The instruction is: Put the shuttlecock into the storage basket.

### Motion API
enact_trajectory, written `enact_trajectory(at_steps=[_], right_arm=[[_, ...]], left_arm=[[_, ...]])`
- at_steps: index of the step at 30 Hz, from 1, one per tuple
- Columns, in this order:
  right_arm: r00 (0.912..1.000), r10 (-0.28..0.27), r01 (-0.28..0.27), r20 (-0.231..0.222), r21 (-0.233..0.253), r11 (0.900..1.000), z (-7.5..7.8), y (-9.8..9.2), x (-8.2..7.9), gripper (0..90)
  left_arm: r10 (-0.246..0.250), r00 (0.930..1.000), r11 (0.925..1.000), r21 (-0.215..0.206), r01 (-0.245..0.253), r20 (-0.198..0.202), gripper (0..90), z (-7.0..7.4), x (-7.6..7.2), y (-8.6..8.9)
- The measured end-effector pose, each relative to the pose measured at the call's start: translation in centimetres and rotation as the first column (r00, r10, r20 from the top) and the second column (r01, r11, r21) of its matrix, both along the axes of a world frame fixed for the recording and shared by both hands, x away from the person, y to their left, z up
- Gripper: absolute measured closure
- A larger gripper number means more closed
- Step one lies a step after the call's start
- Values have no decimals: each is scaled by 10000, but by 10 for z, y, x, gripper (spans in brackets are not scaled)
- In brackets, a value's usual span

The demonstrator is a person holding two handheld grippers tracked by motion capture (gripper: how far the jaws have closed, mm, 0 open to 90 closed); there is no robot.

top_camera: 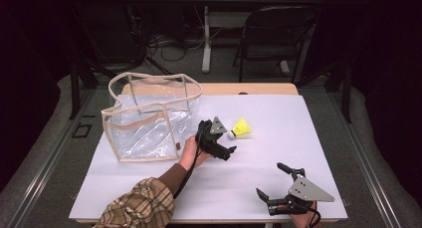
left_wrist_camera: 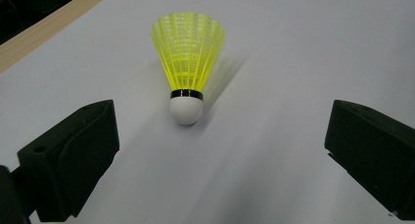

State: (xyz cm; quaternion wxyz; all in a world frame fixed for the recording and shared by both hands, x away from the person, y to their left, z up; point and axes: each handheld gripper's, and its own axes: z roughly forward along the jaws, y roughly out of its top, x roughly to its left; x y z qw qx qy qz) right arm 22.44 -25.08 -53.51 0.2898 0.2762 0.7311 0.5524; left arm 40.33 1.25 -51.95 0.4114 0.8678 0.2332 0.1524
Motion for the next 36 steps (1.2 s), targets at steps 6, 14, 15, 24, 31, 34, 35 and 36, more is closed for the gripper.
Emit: enact_trajectory(at_steps=[6,14,15,24,31,34,35,36], right_arm=[[10000,12,-12,4,-25,10000,0,0,0,0],[10000,-5,5,-39,8,10000,0,0,0,0],[10000,1,-1,-31,5,10000,0,0,0,0],[10000,24,-24,-62,-22,10000,-1,0,1,0],[9999,50,-51,-101,-53,10000,-1,1,1,0],[9999,12,-12,-121,-61,10000,-1,0,1,0],[9999,-7,6,-152,-64,10000,-1,0,1,0],[9999,-2,0,-166,-84,10000,-1,0,1,0]], left_arm=[[132,9997,9998,152,-129,-192,0,-1,9,-7],[328,9993,9989,334,-321,-188,0,4,22,-16],[363,9992,9984,440,-354,-196,0,4,23,-16],[562,9979,9941,949,-529,-318,47,3,34,-27],[746,9959,9874,1437,-666,-508,177,-3,43,-32],[724,9952,9881,1408,-625,-659,232,-6,45,-34],[695,9950,9888,1369,-592,-719,256,-7,45,-34],[731,9945,9885,1377,-622,-756,269,-9,45,-35]])
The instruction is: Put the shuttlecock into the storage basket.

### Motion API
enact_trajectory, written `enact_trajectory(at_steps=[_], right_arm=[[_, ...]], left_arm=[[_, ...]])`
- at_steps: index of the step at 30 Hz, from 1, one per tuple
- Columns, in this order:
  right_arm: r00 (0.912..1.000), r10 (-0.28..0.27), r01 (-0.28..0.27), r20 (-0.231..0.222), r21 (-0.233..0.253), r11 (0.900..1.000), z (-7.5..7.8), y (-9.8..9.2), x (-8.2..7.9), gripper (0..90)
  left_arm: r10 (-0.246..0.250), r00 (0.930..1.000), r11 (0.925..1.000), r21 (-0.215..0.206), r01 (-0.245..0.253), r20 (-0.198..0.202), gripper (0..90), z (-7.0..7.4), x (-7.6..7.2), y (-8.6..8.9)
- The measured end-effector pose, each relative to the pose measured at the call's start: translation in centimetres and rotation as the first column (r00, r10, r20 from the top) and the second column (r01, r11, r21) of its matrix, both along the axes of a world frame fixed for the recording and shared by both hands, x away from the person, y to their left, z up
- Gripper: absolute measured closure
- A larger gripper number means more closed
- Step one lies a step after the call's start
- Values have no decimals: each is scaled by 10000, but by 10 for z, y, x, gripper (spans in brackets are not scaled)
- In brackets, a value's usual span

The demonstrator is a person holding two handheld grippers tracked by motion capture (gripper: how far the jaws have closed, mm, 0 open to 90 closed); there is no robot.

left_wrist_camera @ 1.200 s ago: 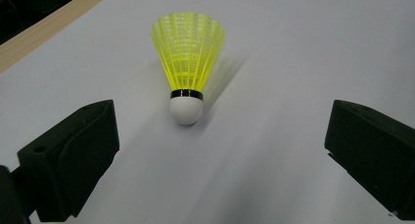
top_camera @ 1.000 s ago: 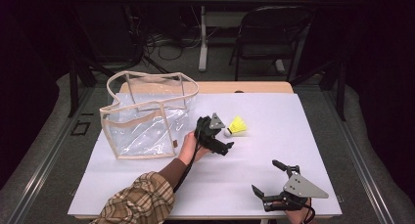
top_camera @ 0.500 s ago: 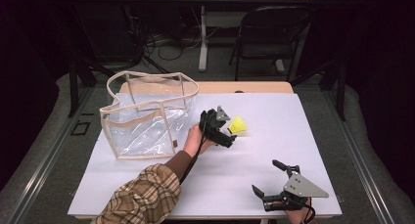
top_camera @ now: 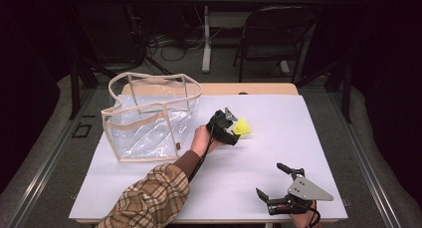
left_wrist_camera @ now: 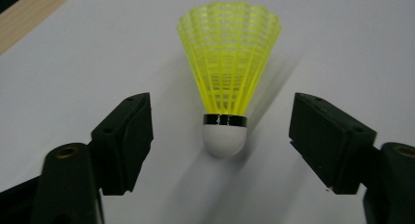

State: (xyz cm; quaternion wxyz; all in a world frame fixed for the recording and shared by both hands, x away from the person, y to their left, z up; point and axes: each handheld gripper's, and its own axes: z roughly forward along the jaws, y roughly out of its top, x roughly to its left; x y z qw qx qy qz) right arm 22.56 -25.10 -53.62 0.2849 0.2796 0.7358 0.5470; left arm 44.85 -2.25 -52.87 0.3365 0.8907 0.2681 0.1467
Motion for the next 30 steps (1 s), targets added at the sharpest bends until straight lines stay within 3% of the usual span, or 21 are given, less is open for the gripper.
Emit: enact_trajectory(at_steps=[9,22,30], right_arm=[[10000,63,-63,-52,-22,10000,0,0,0,0],[9999,69,-69,-159,-49,10000,-1,2,1,0],[9999,85,-85,-85,-83,9999,-1,2,0,0]], left_arm=[[-311,9982,9991,258,325,-519,449,-7,7,-9],[-350,9949,9972,622,410,-945,582,-15,13,-13],[-343,9938,9975,572,405,-1055,643,-17,13,-12]])
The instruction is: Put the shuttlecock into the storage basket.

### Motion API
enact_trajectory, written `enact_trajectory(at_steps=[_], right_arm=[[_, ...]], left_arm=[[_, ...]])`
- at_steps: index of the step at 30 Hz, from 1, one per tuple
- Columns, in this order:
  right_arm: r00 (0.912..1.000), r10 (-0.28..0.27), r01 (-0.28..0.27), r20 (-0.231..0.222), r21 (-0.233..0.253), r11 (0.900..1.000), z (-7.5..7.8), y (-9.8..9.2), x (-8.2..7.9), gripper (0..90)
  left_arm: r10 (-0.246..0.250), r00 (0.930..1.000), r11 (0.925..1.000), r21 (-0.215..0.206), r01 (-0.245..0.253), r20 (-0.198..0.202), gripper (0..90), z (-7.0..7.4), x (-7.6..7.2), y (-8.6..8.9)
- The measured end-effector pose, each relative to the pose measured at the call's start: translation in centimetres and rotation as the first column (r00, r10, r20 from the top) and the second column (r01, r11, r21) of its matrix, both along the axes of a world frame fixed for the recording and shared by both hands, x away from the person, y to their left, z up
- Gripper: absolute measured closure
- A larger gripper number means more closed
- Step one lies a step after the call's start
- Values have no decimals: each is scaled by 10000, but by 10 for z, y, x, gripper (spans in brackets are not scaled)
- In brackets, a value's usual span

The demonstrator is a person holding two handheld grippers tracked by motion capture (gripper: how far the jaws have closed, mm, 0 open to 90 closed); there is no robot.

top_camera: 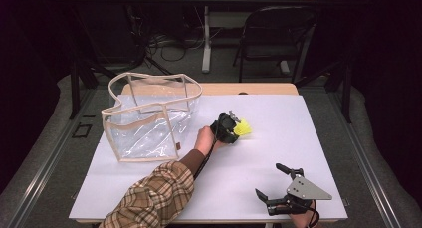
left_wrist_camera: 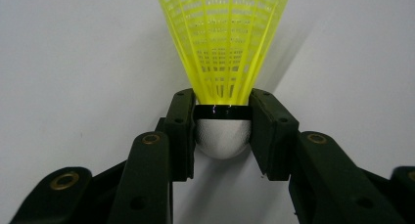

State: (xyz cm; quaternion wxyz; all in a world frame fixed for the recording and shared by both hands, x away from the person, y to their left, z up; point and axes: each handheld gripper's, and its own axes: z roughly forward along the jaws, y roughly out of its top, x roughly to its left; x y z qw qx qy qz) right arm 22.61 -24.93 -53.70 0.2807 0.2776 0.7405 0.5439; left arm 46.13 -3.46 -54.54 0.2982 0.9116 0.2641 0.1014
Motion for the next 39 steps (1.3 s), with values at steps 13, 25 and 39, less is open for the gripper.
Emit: enact_trajectory(at_steps=[13,25,39], right_arm=[[10000,-36,36,-54,20,10000,0,0,0,0],[10000,-82,82,-23,-22,10000,0,-1,0,0],[10000,-76,76,-36,-30,10000,0,-1,0,0]], left_arm=[[-204,9997,9997,-118,206,103,646,10,-4,1],[-315,9991,9992,-241,322,291,647,22,-7,5],[-385,9986,9990,-233,394,371,647,34,-7,11]])
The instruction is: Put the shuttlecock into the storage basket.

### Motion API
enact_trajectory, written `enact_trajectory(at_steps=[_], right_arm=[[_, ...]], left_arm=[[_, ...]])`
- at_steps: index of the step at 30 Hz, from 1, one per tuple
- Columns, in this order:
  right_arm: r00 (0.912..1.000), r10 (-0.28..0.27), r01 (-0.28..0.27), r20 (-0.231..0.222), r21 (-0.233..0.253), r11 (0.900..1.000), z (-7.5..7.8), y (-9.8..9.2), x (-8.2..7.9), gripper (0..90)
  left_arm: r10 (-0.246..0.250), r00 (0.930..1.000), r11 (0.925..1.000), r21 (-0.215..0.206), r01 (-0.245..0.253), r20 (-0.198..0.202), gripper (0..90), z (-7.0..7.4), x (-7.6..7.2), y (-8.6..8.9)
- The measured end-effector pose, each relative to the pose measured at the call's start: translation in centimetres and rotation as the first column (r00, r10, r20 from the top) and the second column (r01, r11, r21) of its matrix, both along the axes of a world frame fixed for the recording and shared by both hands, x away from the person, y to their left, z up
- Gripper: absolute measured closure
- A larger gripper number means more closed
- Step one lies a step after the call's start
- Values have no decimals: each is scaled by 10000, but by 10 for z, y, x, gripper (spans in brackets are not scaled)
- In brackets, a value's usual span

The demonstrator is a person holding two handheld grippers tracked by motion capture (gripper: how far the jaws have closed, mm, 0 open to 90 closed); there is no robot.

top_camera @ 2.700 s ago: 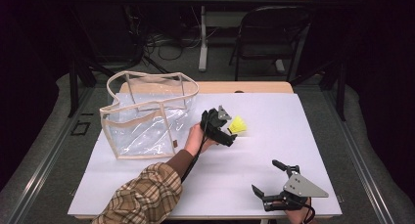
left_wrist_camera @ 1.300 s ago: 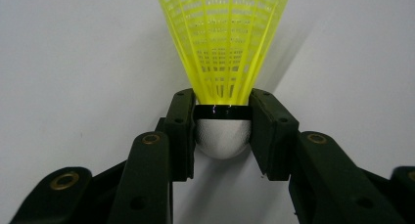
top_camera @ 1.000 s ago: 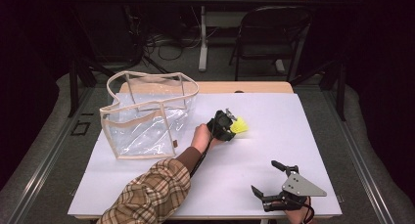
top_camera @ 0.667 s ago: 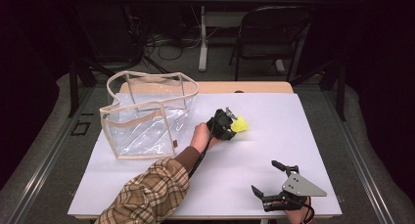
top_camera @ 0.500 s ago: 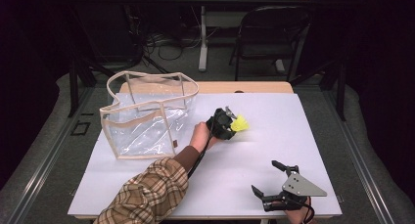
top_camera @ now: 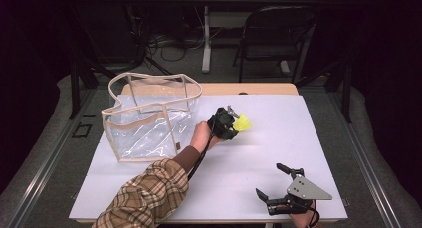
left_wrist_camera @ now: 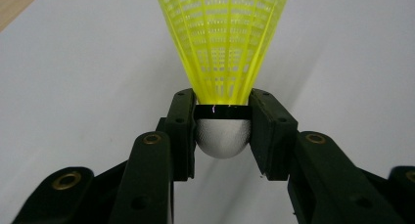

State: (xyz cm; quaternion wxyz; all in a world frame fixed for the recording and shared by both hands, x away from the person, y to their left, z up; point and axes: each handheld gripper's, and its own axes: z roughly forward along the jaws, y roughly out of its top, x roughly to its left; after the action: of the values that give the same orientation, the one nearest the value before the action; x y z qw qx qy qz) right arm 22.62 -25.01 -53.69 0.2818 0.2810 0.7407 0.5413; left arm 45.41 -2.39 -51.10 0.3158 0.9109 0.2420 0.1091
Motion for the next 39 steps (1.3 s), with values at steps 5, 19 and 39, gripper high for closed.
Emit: enact_trajectory(at_steps=[5,19,39], right_arm=[[10000,1,-1,-13,41,10000,0,0,0,0],[10000,4,-4,-21,26,10000,0,0,0,0],[10000,1,-1,-42,27,10000,0,1,0,0]], left_arm=[[-28,10000,10000,52,27,56,647,4,0,2],[-92,9999,10000,-8,92,111,647,15,-1,3],[-140,9992,9999,-50,142,373,648,40,0,7]])
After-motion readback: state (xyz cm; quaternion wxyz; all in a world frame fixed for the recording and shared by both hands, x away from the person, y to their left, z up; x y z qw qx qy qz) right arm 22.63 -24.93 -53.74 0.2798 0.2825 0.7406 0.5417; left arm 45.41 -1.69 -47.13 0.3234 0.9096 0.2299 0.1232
